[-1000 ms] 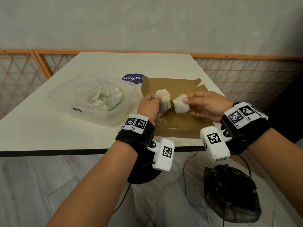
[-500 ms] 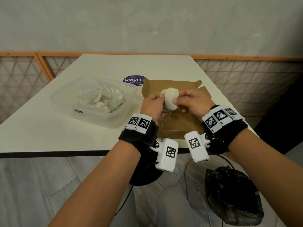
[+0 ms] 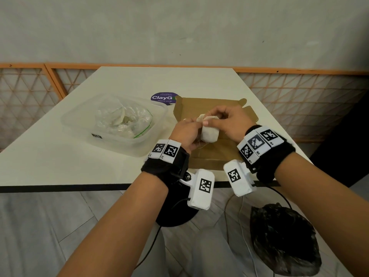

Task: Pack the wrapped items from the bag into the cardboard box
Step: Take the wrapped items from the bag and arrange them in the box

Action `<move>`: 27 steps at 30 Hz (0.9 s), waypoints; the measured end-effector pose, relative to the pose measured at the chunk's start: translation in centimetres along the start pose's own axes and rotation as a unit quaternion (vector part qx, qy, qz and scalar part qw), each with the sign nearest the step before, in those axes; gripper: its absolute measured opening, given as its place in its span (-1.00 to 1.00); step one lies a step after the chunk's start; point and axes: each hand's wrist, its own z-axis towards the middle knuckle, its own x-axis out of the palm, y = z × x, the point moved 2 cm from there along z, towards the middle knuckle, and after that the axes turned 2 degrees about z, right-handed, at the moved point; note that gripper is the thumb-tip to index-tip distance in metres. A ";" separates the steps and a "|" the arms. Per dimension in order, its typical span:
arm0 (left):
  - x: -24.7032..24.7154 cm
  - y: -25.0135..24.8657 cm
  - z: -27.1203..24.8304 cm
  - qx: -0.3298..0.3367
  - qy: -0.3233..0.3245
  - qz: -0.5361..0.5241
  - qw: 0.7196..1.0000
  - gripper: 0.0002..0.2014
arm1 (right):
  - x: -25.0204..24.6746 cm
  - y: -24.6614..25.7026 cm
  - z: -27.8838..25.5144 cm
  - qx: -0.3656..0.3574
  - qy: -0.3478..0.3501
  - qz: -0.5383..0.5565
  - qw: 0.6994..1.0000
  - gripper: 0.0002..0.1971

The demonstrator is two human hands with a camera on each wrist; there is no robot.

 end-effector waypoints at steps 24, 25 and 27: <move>-0.4 -1.2 0.0 -0.053 0.002 -0.157 0.986 -0.65 | -0.6 -0.2 -0.9 0.041 -0.104 -0.014 0.994 -0.75; -0.4 -1.2 0.1 -0.051 -0.005 -0.159 0.986 -0.64 | -0.6 -0.3 -1.3 0.044 -0.094 -0.018 0.994 -0.76; -0.4 -1.2 0.0 -0.046 -0.007 -0.153 0.987 -0.62 | -0.4 -0.4 -1.8 0.056 -0.060 -0.015 0.997 -0.82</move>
